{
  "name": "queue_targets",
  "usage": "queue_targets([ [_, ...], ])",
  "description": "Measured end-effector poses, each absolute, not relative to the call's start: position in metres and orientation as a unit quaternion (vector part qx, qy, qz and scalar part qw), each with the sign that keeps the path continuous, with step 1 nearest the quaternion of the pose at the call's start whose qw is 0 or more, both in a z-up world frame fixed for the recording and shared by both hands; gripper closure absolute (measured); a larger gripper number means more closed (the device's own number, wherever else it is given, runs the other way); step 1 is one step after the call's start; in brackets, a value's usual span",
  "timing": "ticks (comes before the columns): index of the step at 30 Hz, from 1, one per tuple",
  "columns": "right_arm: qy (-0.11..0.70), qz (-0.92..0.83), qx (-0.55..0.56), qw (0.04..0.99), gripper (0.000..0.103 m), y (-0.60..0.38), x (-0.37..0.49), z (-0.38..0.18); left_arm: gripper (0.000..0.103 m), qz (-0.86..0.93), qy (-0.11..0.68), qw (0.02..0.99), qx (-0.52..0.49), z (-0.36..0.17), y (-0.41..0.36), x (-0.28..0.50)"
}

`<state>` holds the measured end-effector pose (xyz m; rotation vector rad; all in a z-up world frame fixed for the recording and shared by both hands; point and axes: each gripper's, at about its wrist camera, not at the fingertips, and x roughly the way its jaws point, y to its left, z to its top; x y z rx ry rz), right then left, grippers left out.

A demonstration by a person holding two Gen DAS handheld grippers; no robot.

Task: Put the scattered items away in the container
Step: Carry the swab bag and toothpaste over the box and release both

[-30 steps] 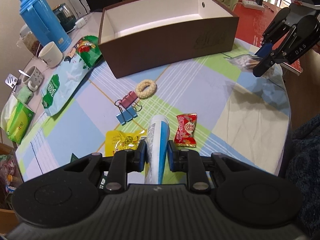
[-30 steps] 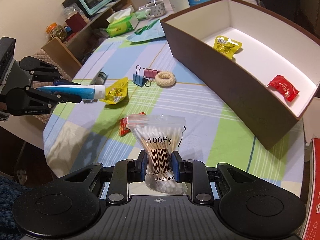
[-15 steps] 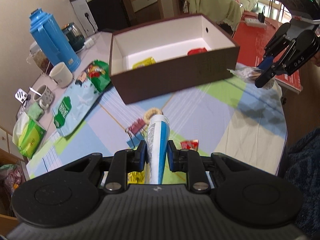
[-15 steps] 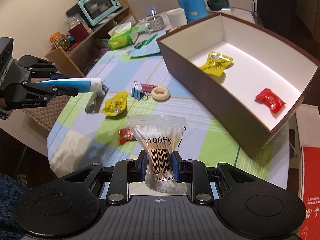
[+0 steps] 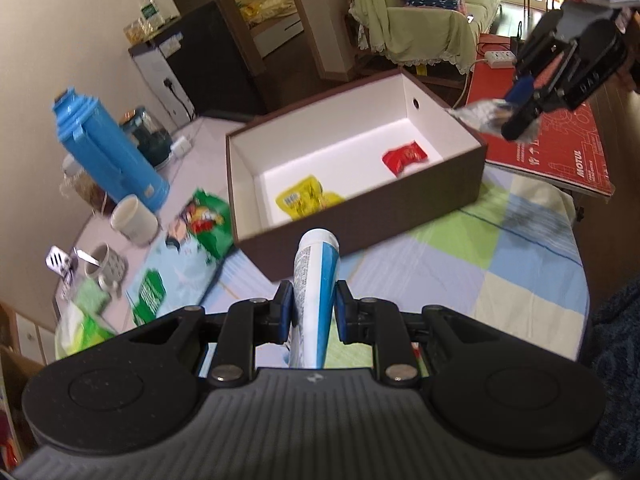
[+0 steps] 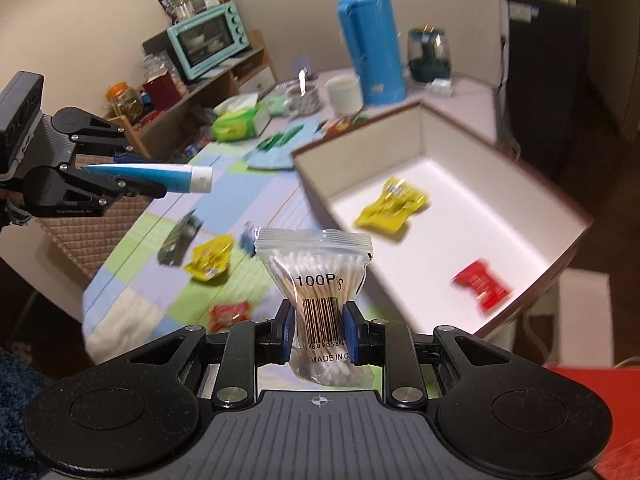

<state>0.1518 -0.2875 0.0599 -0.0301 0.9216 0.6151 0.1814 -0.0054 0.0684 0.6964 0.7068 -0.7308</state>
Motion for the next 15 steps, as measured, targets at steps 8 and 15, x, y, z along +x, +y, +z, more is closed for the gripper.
queue_targets([
  [8,0.409,0.276,-0.040,0.869,0.078,-0.316,0.177,0.086,0.085,-0.350,0.291,0.822,0.343,0.087,-0.044,0.211],
  [15,0.419,0.270,-0.050,0.866,0.078,-0.332,0.216,0.082,0.085,-0.367,0.280,0.814,0.354,0.089,-0.087,0.244],
])
